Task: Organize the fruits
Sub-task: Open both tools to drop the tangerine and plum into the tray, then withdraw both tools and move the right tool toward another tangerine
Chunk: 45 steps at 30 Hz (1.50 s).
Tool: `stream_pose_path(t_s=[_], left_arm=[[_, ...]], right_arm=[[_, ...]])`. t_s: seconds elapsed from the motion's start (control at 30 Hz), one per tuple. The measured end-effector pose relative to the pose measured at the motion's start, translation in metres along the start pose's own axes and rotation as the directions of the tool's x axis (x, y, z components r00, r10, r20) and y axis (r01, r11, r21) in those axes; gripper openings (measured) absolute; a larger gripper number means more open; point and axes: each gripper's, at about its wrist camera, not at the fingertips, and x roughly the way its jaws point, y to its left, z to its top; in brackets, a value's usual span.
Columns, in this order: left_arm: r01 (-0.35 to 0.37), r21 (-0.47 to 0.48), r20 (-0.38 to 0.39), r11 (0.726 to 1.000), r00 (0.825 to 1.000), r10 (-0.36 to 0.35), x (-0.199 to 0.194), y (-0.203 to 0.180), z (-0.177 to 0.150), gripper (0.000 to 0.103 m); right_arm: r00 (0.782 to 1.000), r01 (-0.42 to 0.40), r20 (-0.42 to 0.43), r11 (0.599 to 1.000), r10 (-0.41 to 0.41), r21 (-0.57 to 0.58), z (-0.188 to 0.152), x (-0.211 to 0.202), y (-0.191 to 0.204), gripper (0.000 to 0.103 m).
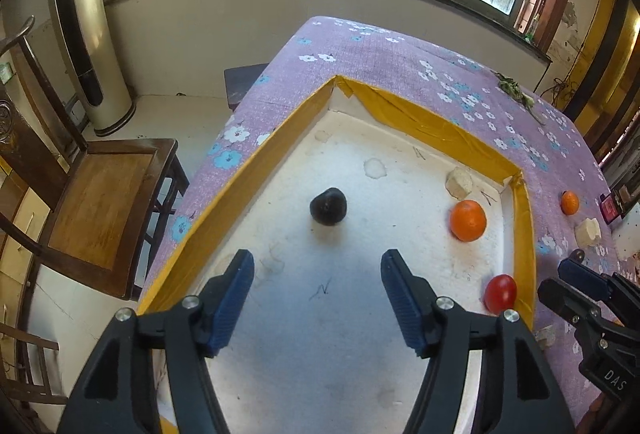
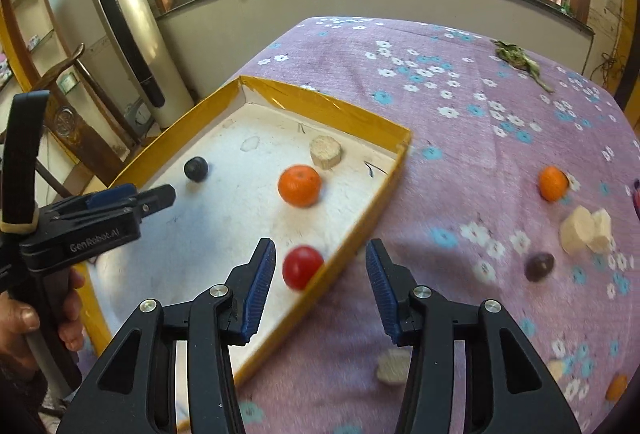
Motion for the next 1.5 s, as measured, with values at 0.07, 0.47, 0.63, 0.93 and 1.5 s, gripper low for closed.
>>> stream_pose_path(t_s=[0.07, 0.47, 0.63, 0.93, 1.5], left_arm=[[-0.006, 0.003, 0.034, 1.000, 0.999, 0.006, -0.013, -0.009, -0.007, 0.078], [0.083, 0.079, 0.082, 0.993, 0.993, -0.090, -0.057, -0.088, -0.038, 0.089], [0.116, 0.095, 0.058, 0.989, 0.991, -0.122, -0.060, -0.119, -0.047, 0.089], [0.139, 0.166, 0.011, 0.976, 0.990, -0.143, -0.058, -0.174, -0.067, 0.089], [0.139, 0.218, -0.034, 0.966, 0.990, -0.134, -0.052, -0.228, -0.098, 0.089]], right_arm=[[1.000, 0.014, 0.004, 1.000, -0.014, 0.016, -0.010, -0.012, -0.008, 0.050], [0.984, 0.148, 0.082, 0.983, -0.157, 0.112, -0.059, -0.089, -0.081, 0.070], [0.969, 0.205, 0.111, 0.970, -0.220, 0.129, -0.081, -0.120, -0.112, 0.070], [0.959, 0.237, 0.107, 0.950, -0.262, 0.204, -0.116, -0.147, -0.166, 0.070], [0.959, 0.253, 0.050, 0.920, -0.281, 0.300, -0.152, -0.159, -0.244, 0.070]])
